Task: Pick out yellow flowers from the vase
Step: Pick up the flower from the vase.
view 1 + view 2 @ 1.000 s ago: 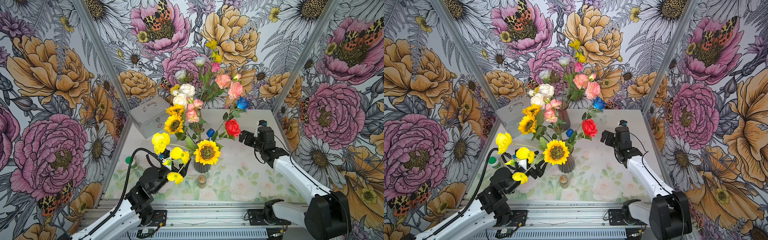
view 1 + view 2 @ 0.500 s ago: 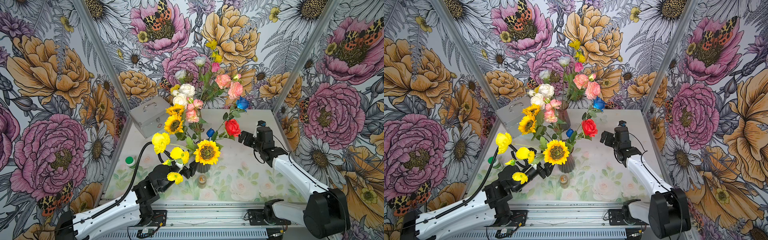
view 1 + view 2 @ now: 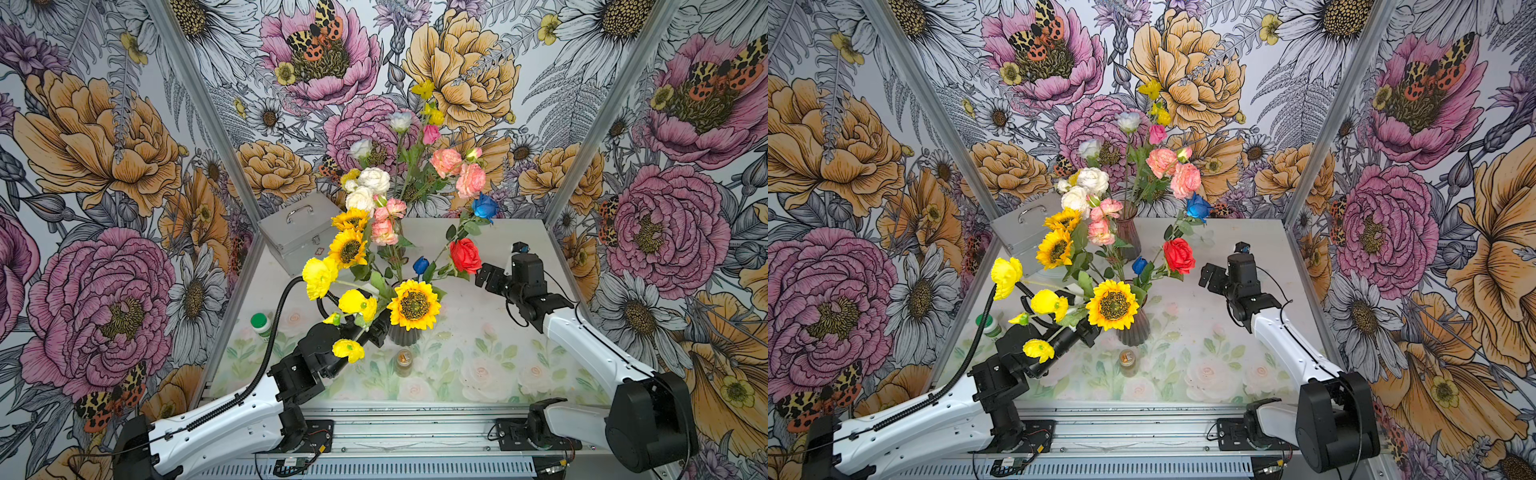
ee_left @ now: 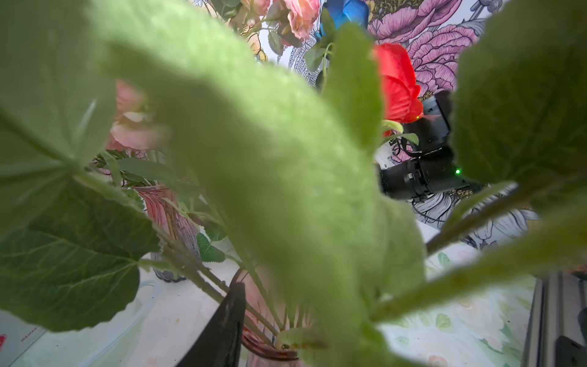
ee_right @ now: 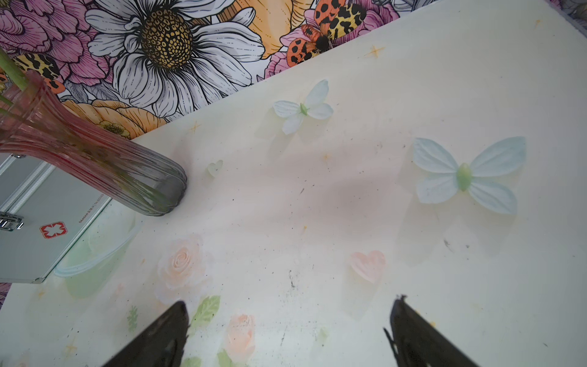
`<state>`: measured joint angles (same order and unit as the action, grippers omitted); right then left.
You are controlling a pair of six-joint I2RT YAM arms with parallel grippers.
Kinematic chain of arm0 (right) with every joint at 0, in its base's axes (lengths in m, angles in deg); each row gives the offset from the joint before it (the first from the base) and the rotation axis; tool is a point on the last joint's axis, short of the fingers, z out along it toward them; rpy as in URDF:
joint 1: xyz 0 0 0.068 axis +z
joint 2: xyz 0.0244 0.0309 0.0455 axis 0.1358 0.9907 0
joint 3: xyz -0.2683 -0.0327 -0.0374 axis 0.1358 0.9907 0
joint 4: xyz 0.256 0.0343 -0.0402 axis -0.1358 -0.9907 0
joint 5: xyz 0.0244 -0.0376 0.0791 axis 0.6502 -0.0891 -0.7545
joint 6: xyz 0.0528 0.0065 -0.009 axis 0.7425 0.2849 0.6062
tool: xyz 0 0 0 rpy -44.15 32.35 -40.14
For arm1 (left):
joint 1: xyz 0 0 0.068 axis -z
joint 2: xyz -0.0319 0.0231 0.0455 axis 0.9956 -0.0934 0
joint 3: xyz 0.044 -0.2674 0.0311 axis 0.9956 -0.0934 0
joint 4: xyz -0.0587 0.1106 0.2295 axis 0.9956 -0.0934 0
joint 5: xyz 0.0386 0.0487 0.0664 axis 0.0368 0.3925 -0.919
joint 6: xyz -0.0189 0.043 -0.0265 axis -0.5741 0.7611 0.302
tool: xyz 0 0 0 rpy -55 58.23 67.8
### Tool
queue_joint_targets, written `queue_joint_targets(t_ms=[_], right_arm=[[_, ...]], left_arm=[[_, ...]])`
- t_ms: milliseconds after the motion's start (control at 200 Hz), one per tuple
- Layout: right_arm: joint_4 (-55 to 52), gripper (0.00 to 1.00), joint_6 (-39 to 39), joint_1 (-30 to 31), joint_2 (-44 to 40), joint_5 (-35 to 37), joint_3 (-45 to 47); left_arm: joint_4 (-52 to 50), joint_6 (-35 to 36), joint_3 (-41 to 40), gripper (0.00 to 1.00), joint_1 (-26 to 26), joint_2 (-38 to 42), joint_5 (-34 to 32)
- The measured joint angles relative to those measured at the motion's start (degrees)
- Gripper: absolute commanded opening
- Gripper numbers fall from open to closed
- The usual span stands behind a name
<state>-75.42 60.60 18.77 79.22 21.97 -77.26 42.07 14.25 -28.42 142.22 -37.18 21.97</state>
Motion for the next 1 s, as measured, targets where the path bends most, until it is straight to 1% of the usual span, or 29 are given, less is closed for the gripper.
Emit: queue_joint_targets(t_ms=[45, 140, 330, 530, 590, 630, 756, 996], right_arm=[[0.0, 0.99, 0.0, 0.0, 0.0, 0.0, 0.0], [-0.1, 0.98, 0.0, 0.0, 0.0, -0.2, 0.0], [-0.1, 0.98, 0.3, 0.0, 0.0, -0.4, 0.0], [-0.1, 0.98, 0.4, 0.0, 0.0, -0.8, 0.0], [-0.1, 0.98, 0.4, 0.0, 0.0, -0.9, 0.0], [-0.1, 0.98, 0.4, 0.0, 0.0, -0.9, 0.0], [-0.1, 0.98, 0.4, 0.0, 0.0, -1.1, 0.0], [-0.2, 0.98, 0.4, 0.1, -1.1, -1.9, 0.0]], left_arm=[[0.0, -0.2, 0.0, 0.27, 0.0, 0.0, 0.0], [-0.1, 0.2, 0.0, 0.24, 0.1, 0.2, 0.1], [-2.3, 0.5, 0.7, 0.1, 0.1, 1.4, 0.1], [-6.0, 0.8, 4.6, 0.1, 0.1, 1.5, 0.0], [-6.8, 1.1, 6.1, 0.03, 0.1, 1.2, 0.0], [-7.9, 1.8, 7.6, 0.0, 0.1, 0.6, 0.0], [-11.7, 2.4, 13.6, 0.0, 0.1, -2.8, 0.0], [-22.1, 2.6, 28.9, 0.0, 0.0, -10.9, -0.5]])
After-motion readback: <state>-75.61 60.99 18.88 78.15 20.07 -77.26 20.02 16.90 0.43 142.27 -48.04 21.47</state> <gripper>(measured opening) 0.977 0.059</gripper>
